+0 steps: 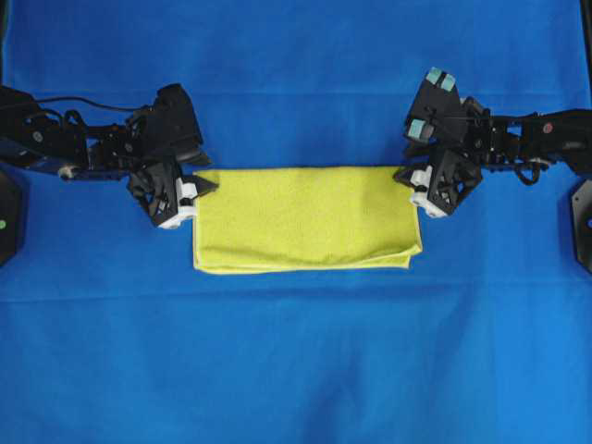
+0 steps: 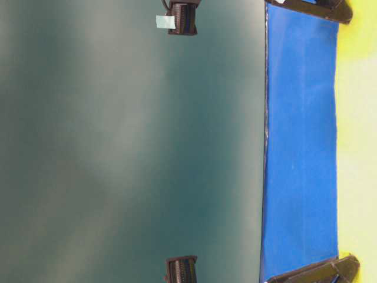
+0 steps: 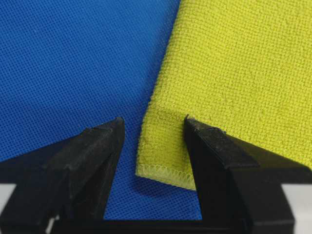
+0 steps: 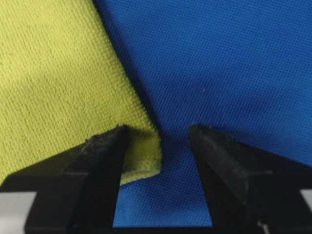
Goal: Fold the yellow towel.
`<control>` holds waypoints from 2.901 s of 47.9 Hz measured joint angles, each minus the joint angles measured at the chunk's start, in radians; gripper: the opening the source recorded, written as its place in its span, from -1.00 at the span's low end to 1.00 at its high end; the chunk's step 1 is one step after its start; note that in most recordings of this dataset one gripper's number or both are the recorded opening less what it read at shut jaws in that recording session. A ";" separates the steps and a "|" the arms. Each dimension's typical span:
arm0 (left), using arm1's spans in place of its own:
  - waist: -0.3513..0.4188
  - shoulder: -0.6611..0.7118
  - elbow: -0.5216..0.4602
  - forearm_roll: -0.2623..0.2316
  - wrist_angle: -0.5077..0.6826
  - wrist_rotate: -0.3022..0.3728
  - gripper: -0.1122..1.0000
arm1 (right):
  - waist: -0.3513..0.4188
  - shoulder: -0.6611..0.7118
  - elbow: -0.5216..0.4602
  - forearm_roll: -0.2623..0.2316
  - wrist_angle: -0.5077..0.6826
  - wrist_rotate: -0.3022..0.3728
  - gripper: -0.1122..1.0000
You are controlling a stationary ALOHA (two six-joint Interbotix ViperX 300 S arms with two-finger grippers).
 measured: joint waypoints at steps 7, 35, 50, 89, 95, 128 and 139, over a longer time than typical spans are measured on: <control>0.002 0.000 0.000 0.000 0.006 0.000 -0.07 | -0.002 0.002 0.000 0.000 -0.006 0.000 0.22; -0.006 -0.018 -0.015 0.000 0.124 0.020 -0.73 | 0.014 -0.020 0.002 -0.003 0.014 -0.009 -0.76; -0.018 -0.161 -0.086 0.000 0.296 0.017 -0.73 | 0.015 -0.193 -0.008 -0.003 0.189 -0.008 -0.76; -0.163 -0.296 -0.193 0.000 0.268 0.009 -0.73 | -0.057 -0.477 -0.023 -0.041 0.304 -0.002 -0.76; -0.212 -0.268 -0.210 0.000 0.199 0.018 -0.73 | -0.130 -0.443 -0.043 -0.048 0.264 -0.002 -0.76; -0.336 0.044 -0.546 0.000 0.097 0.106 -0.73 | -0.236 -0.118 -0.354 -0.138 0.118 -0.008 -0.76; -0.336 0.063 -0.563 0.000 0.098 0.118 -0.73 | -0.236 -0.118 -0.359 -0.143 0.117 -0.008 -0.76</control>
